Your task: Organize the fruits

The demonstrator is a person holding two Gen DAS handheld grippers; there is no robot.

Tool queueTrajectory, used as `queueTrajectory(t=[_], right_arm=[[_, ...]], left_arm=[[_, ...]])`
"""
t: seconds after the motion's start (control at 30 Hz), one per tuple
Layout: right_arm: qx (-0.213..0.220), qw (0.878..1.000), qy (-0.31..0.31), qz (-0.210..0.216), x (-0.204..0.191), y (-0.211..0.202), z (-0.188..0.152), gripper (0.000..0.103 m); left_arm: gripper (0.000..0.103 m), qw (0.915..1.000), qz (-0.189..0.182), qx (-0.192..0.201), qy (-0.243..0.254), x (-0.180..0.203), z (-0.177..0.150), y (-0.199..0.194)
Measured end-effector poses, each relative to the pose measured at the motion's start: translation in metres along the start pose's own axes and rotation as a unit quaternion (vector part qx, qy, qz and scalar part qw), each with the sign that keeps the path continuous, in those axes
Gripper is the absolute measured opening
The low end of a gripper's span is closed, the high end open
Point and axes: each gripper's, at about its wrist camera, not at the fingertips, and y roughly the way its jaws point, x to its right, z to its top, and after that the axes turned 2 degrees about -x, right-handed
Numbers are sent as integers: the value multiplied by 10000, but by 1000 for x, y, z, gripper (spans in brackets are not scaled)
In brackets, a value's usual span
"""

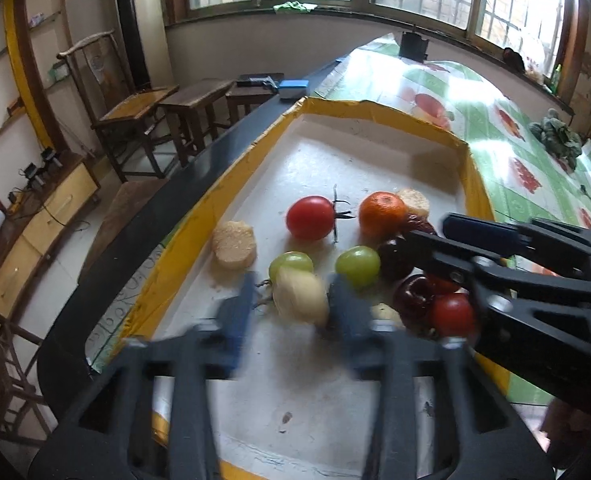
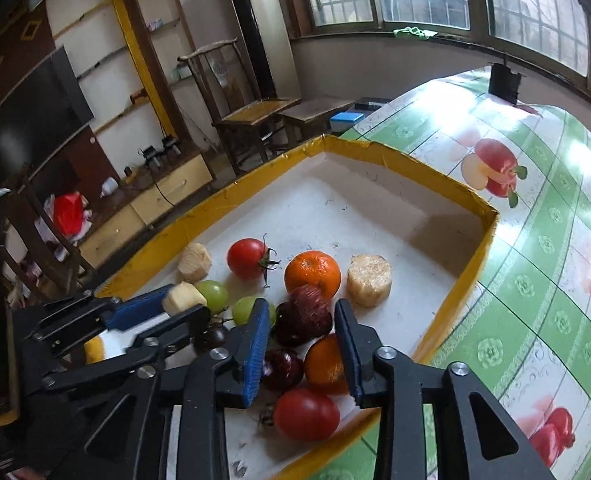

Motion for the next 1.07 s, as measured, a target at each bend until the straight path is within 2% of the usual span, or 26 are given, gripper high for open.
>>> queueTrajectory(t=[0.03, 0.2, 0.53, 0.9, 1.07], right_arm=[[13, 10000, 14, -8, 0, -3, -2, 37], [248, 9996, 156, 9, 1, -29, -13, 38], [516, 9979, 398, -22, 12, -72, -37, 42], [557, 9976, 416, -23, 20, -92, -57, 42], [635, 9969, 462, -29, 27, -102, -63, 42]], left_arm=[[62, 10000, 42, 80, -3, 0, -1, -3], [62, 9995, 107, 286, 14, 3, -4, -16], [62, 9988, -20, 478, -81, 9, -7, -45], [62, 9976, -48, 692, 70, 32, -10, -66], [62, 9977, -85, 661, 144, 44, -9, -72]])
